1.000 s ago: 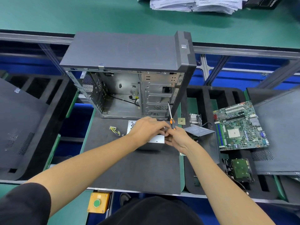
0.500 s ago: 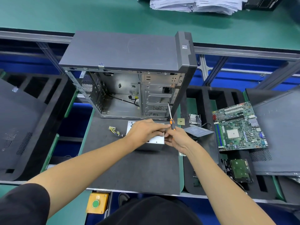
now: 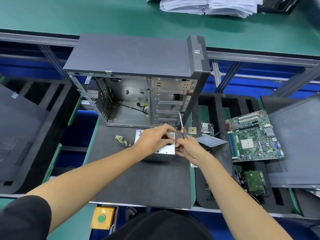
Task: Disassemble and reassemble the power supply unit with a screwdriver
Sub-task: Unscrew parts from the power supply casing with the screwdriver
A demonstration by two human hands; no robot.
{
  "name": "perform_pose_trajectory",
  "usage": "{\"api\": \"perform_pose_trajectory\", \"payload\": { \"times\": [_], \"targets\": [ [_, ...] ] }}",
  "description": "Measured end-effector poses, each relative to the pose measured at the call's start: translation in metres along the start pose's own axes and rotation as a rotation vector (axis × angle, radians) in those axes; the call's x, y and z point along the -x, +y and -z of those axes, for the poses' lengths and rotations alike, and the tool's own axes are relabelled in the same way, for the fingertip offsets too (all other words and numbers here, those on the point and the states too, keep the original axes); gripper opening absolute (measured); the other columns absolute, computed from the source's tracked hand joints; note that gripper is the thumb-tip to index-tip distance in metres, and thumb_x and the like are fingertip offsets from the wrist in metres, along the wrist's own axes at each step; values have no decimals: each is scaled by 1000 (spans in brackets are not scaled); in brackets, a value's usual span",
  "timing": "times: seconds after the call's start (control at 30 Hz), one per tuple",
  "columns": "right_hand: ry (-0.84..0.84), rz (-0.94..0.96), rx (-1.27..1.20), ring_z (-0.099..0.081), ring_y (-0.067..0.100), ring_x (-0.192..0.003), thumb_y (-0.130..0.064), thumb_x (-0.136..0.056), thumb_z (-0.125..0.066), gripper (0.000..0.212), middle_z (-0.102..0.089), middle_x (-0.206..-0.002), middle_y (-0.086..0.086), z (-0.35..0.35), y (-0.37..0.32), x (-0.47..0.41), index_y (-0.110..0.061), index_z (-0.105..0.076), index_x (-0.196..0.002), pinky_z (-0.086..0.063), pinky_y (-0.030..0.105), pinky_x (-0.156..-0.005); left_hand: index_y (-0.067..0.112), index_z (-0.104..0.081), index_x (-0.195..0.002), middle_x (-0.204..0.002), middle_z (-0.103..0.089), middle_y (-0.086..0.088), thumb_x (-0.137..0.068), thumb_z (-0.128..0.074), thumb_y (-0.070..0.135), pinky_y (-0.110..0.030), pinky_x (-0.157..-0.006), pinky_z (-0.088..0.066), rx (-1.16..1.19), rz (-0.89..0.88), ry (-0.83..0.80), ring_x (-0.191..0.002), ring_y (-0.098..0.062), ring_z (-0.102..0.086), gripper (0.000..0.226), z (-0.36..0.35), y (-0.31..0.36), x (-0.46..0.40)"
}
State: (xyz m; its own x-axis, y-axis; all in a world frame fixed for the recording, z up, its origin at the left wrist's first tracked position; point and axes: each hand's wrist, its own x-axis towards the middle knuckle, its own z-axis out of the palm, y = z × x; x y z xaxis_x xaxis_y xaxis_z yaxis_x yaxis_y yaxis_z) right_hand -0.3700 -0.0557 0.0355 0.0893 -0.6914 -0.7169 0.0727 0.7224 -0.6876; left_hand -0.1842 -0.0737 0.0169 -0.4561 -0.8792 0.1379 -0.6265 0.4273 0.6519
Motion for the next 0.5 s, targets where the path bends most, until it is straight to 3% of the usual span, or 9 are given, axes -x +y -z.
{"api": "perform_pose_trajectory", "payload": {
  "times": [0.13,0.23,0.33,0.43,0.5],
  "targets": [
    [6,40,61,-66,22,-75,9,-85,-52,27,-63,-80,6,2,-3,3,-16,-47,-75,-52,39,-86,21,-33,-125,-107,-62,33,-90,-76,26,-17,-78,-46,304,102,88,-91,-1,-66,55,-1,-1,-3],
    [18,70,96,-70,25,-81,8,-83,-53,25,-70,-95,11,6,-4,4,-15,-48,-78,-54,38,-82,39,-24,-124,-96,-68,8,-91,-75,10,-29,-80,-56,518,151,211,-84,-18,-72,67,3,1,-3],
    [39,114,172,-76,24,-86,3,-86,-54,17,-75,-104,13,11,-4,4,-13,-49,-84,-57,39,-84,40,-28,-121,-96,-70,0,-91,-74,9,-34,-84,-59,617,220,244,-84,-20,-75,63,8,1,-3],
    [123,194,290,-75,22,-89,-6,-93,-55,2,-74,-103,14,12,-4,7,-8,-54,-92,-59,43,-84,38,-40,-117,-96,-71,1,-88,-78,15,-32,-77,-58,644,264,224,-82,-20,-74,53,10,-3,-3],
    [220,266,455,-65,22,-78,-12,-95,-52,12,-69,-95,15,11,-5,12,-1,-54,-94,-55,43,-75,39,-45,-116,-97,-72,2,-88,-79,18,-26,-74,-57,659,278,246,-81,-19,-72,49,11,-3,-3]
  ]
}}
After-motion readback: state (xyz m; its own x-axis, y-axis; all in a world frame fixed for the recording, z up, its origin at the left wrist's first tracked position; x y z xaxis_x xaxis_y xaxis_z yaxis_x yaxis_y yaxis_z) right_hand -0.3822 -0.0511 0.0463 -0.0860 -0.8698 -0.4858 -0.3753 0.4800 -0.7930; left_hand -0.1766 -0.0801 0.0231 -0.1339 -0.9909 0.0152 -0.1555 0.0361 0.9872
